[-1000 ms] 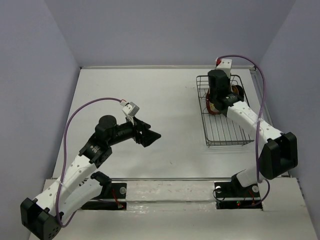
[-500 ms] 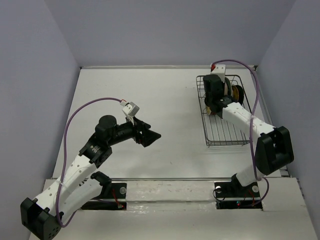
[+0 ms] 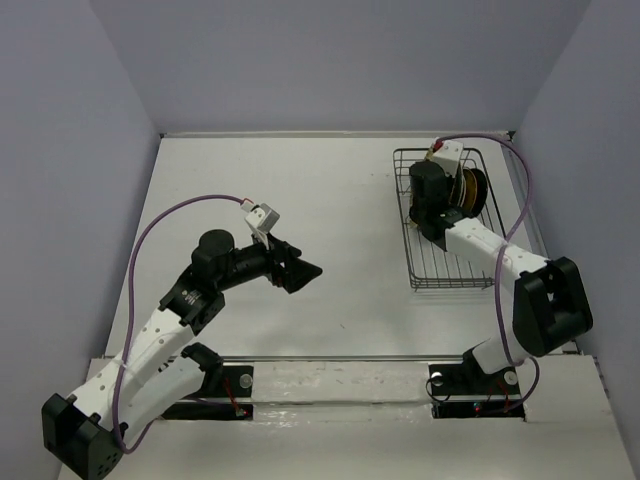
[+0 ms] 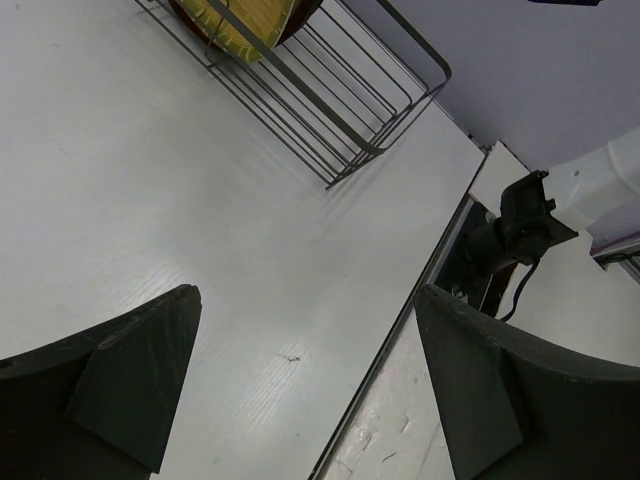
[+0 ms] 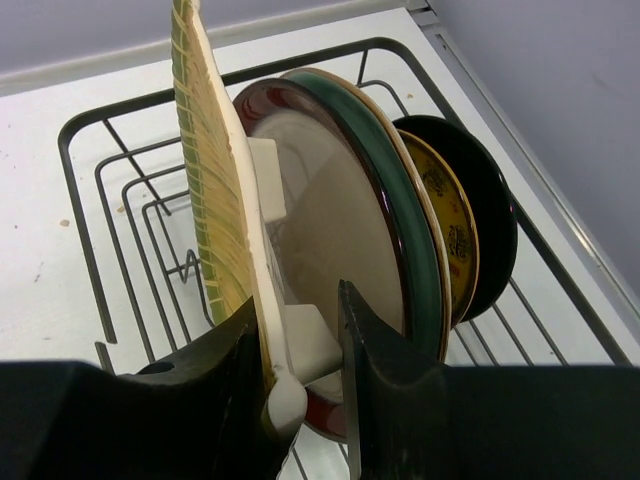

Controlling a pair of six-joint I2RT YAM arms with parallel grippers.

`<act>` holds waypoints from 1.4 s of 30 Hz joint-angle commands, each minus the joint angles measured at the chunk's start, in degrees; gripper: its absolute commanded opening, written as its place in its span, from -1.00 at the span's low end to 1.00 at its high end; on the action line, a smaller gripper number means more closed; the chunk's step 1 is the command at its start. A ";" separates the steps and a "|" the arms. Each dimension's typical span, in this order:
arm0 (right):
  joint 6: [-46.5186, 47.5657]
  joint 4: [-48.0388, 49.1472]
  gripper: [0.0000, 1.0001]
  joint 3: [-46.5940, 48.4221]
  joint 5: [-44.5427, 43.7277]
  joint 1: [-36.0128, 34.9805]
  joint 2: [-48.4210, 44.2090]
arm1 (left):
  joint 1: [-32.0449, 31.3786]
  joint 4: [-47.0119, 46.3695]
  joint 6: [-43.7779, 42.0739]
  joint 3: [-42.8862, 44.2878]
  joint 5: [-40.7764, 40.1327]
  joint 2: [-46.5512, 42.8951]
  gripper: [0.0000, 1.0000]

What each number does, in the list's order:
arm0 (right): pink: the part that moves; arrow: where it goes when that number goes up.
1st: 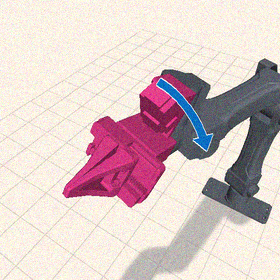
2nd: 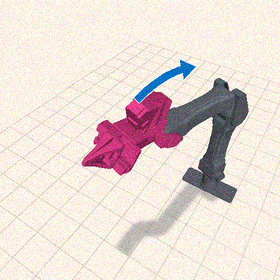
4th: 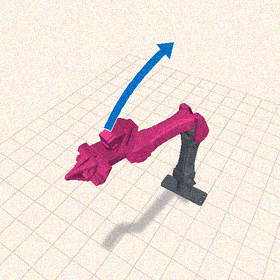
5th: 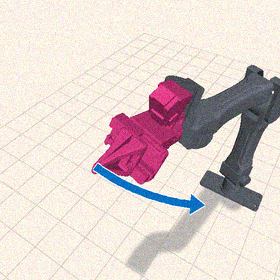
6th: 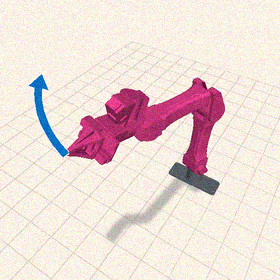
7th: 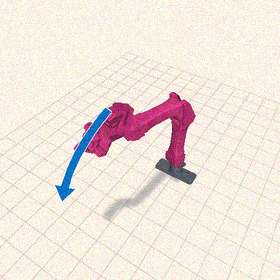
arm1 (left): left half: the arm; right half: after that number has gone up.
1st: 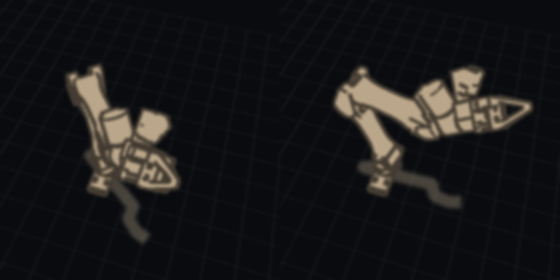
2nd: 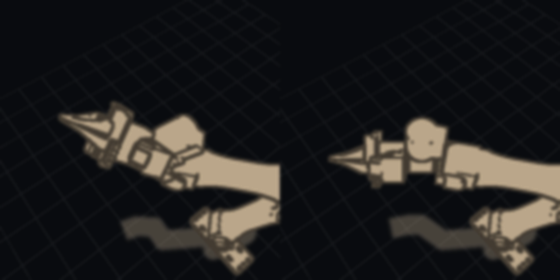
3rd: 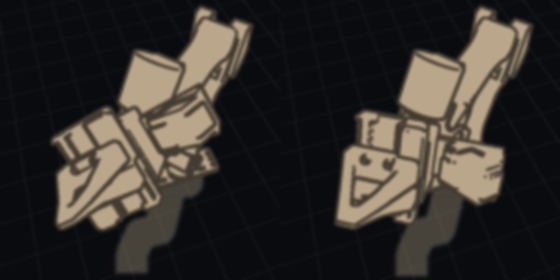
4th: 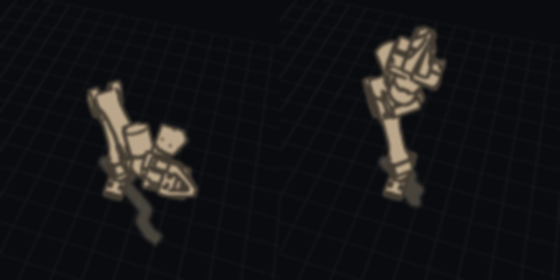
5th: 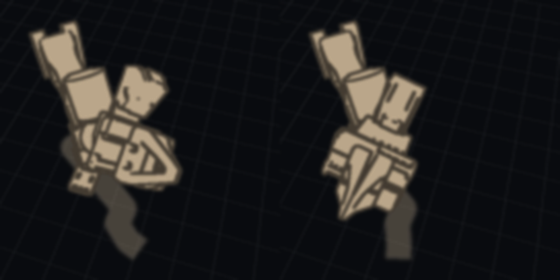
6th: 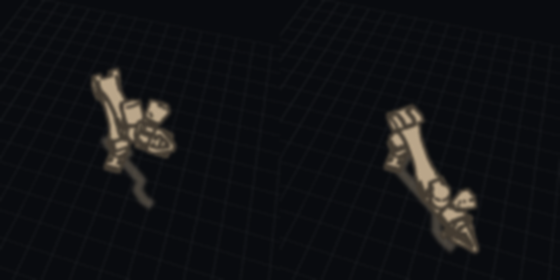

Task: Load the plates into the dish rack

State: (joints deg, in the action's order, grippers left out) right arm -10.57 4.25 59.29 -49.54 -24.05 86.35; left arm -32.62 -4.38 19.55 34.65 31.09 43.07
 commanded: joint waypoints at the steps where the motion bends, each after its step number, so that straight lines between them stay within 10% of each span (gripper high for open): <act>1: -5.95 9.72 -0.86 -2.86 -1.26 0.94 2.25 | 0.45 -1.59 -0.39 2.26 0.28 0.17 0.98; 19: -3.86 16.32 -0.86 -10.16 2.86 0.94 0.93 | 1.16 -2.21 0.31 1.91 0.29 0.79 0.98; 26: -3.93 9.73 -0.27 -6.64 4.54 0.94 3.91 | 1.51 -2.30 0.49 1.64 -0.24 0.44 0.98; 30: -4.90 8.76 -0.85 -5.24 0.95 0.94 4.71 | 1.60 -2.30 0.49 1.56 -0.42 0.44 0.98; 42: 9.32 23.41 -0.86 -1.19 -9.78 0.94 3.13 | 1.86 -2.47 0.75 1.56 -0.68 0.52 0.98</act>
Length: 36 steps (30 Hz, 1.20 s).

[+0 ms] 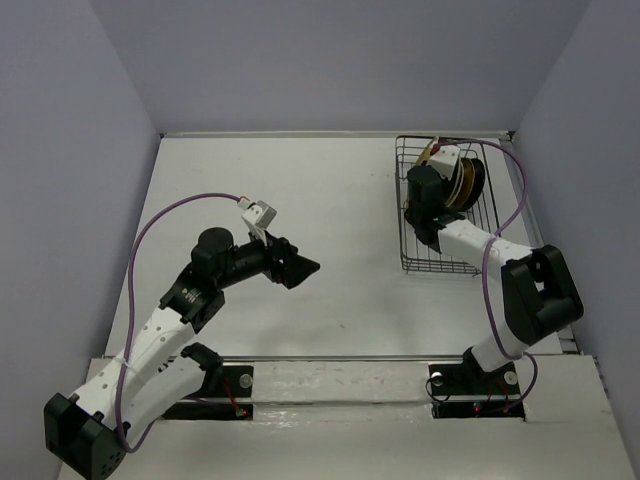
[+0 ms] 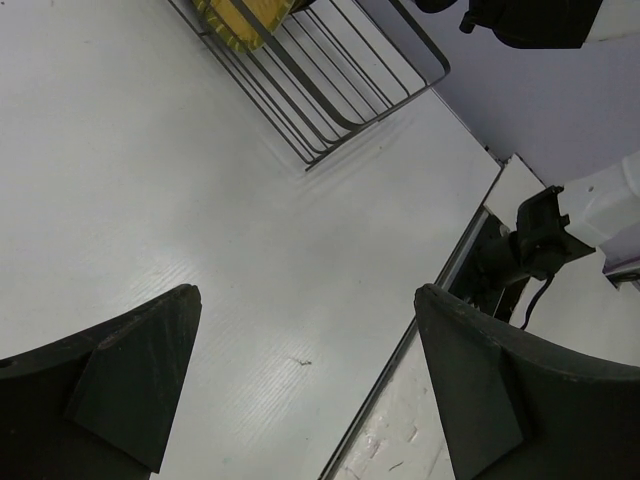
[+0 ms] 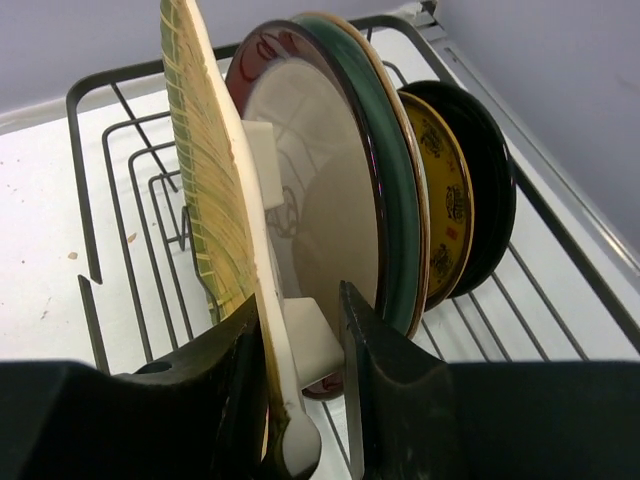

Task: Load the plates into the dish rack

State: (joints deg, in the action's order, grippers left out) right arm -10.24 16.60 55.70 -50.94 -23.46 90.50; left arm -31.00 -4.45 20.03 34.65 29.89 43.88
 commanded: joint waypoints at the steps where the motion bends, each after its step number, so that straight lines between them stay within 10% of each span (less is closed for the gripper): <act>1: 13.19 15.09 -0.87 2.48 -9.35 0.35 -0.76 | 0.33 -2.41 0.27 1.56 0.61 -0.11 0.98; 11: 29.75 36.05 -0.86 1.69 -11.64 0.35 3.80 | 0.24 -2.41 0.36 1.47 0.52 -0.02 0.98; 36: -7.77 11.97 -0.86 -2.09 -3.73 0.35 8.47 | 0.24 -2.06 0.27 1.47 -0.80 0.07 0.98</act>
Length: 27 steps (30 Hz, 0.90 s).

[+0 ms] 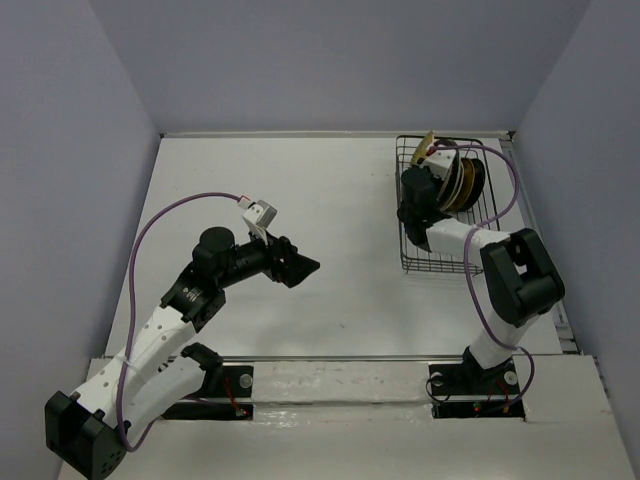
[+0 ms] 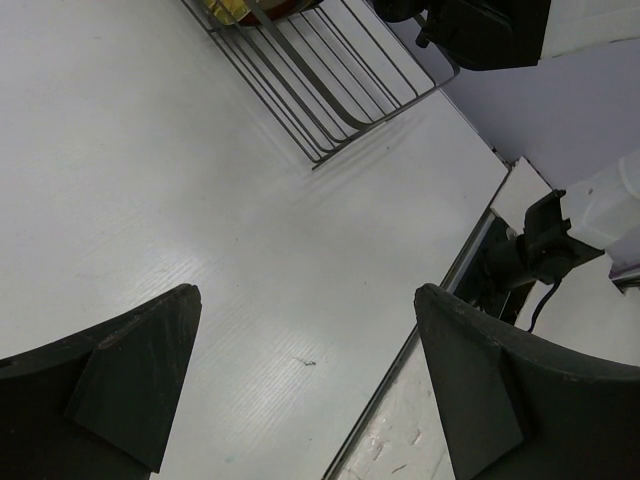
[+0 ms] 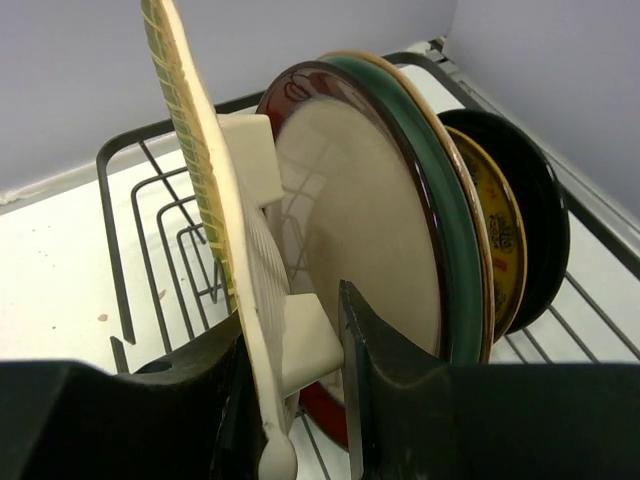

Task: Load the plates into the dish rack

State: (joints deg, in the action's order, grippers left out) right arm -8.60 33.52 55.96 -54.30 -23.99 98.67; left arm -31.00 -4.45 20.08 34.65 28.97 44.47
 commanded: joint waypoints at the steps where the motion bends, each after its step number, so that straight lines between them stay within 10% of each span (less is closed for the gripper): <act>1: -9.85 -6.52 -0.71 -2.44 0.51 0.87 -0.06 | 0.33 -2.06 0.23 1.56 0.21 -0.61 0.98; 13: -15.22 -24.35 0.82 -0.07 5.60 0.87 -11.56 | 0.33 -1.62 -0.04 1.64 -2.07 -1.22 0.98; 27: -18.82 -43.00 0.99 -4.28 32.93 0.87 -47.76 | 0.24 -0.39 0.32 3.49 -8.05 -5.27 0.98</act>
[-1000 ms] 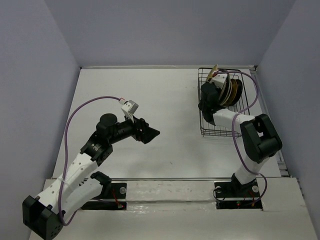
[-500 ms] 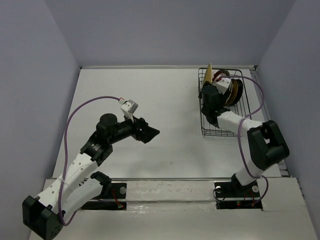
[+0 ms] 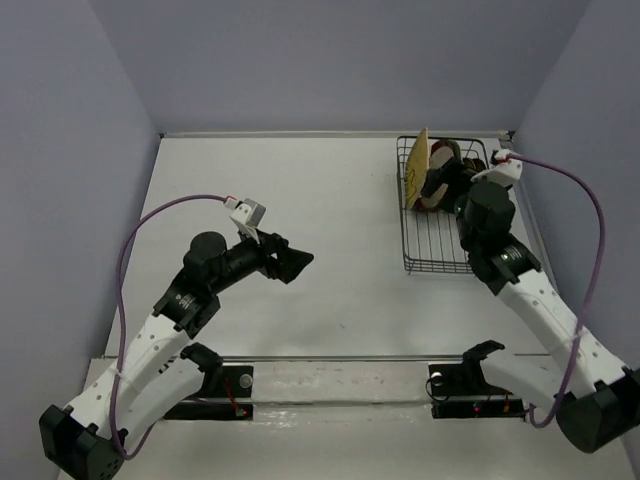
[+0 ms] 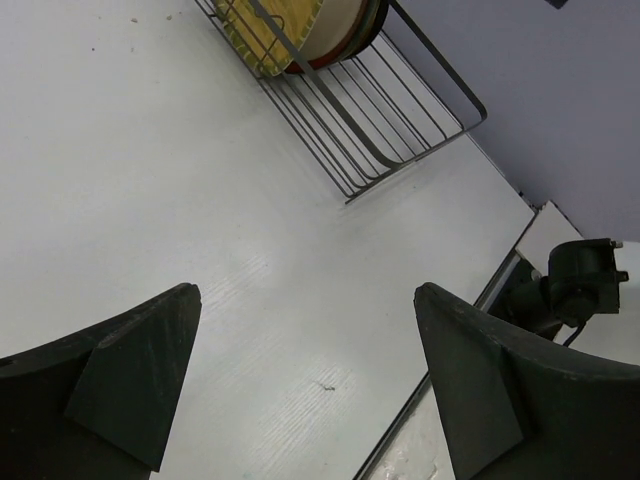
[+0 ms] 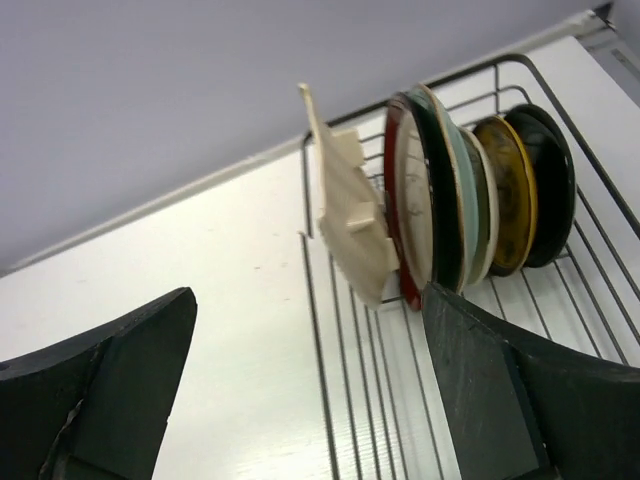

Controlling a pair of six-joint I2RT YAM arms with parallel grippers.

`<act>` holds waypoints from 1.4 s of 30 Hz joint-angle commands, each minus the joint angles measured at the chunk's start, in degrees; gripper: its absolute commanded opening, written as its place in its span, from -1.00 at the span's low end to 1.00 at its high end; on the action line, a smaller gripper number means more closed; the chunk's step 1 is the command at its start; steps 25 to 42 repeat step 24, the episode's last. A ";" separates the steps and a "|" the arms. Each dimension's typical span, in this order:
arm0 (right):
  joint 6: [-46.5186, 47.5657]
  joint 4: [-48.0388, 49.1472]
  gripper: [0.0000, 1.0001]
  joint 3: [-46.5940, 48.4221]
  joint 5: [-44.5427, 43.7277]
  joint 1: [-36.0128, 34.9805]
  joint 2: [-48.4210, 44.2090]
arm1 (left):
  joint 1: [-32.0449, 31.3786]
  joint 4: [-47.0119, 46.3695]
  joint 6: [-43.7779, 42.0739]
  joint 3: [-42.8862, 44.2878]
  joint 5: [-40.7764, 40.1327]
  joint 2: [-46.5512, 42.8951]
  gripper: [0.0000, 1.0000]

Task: Load the plates into the dish rack

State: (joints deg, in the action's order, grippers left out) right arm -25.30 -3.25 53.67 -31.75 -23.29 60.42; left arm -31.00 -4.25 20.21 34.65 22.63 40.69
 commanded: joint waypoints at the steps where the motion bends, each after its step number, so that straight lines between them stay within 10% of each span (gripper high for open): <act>1: -2.38 -8.42 0.99 -2.34 12.22 0.17 -12.06 | 0.16 -0.15 0.01 4.88 -2.06 -1.84 0.98; 12: -10.30 -16.00 0.99 -11.30 43.25 0.17 -40.54 | 0.07 -7.17 1.50 10.69 2.06 -6.58 0.98; 42: -7.40 -29.45 0.99 -9.55 39.48 0.17 -54.18 | 0.07 -3.06 0.02 11.40 1.46 -6.50 0.98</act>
